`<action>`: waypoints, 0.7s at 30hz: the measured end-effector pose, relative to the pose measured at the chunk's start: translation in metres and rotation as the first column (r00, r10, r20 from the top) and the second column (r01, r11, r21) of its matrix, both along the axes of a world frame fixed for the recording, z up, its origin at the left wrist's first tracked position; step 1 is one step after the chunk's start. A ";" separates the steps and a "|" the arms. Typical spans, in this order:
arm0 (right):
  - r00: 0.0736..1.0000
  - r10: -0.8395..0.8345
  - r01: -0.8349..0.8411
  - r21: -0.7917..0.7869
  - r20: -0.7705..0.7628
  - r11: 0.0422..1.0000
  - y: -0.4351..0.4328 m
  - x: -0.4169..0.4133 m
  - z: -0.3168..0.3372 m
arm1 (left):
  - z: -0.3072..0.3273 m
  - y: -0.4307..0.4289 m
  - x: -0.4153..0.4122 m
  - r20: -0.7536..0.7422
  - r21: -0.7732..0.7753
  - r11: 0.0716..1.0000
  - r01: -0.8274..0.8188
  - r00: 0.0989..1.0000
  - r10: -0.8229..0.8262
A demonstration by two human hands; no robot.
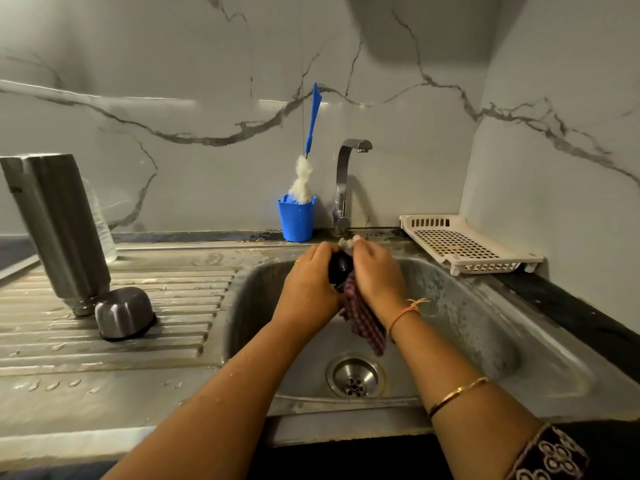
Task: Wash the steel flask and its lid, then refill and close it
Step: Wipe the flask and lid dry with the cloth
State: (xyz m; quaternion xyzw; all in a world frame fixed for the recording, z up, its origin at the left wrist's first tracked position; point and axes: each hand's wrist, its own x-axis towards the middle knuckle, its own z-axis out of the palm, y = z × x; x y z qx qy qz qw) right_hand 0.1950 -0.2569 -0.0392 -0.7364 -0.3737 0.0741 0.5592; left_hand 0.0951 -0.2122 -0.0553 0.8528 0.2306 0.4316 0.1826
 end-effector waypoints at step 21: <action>0.650 0.391 -0.313 0.240 -0.651 0.919 -0.015 0.012 0.004 | 0.003 -0.003 0.002 -0.049 -0.179 0.983 0.031 0.998 -0.040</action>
